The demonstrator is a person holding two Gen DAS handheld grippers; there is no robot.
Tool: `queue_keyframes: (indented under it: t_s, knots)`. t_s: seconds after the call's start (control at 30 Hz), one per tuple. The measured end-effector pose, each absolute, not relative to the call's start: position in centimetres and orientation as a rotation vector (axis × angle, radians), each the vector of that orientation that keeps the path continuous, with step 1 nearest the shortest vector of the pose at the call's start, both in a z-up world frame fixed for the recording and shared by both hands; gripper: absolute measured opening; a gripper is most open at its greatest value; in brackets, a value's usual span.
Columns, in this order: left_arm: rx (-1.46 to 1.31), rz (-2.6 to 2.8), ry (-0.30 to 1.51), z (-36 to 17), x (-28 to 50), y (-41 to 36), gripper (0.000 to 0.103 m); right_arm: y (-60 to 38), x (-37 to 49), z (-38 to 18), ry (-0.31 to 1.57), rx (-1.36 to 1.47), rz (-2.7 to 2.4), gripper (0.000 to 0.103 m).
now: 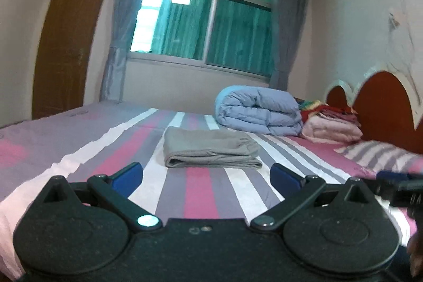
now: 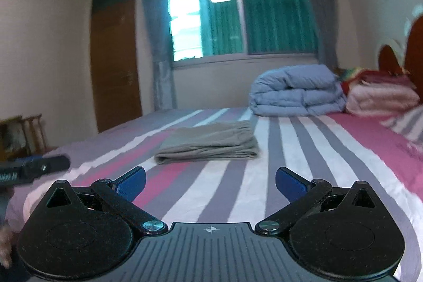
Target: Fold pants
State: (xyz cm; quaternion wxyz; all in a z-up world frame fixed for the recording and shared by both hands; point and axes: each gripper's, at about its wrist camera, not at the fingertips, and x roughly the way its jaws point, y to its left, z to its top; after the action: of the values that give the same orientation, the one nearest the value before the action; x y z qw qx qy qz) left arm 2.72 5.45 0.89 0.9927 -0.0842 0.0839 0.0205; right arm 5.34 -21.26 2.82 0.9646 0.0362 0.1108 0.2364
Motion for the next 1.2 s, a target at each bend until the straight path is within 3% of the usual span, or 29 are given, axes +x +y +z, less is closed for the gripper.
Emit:
queue_keyframes:
  t_s: [0.3, 1.2]
  knots:
    - [-0.122, 0.022, 0.241, 0.0, 4.8, 4.8, 0.097, -20.3, 7.4, 1.6, 0.284, 0.064, 0.463, 0.103]
    - [-0.114, 0.021, 0.226, -0.1, 4.0, 4.9, 0.097, -21.4, 8.1, 1.6, 0.303, 0.093, 0.448, 0.103]
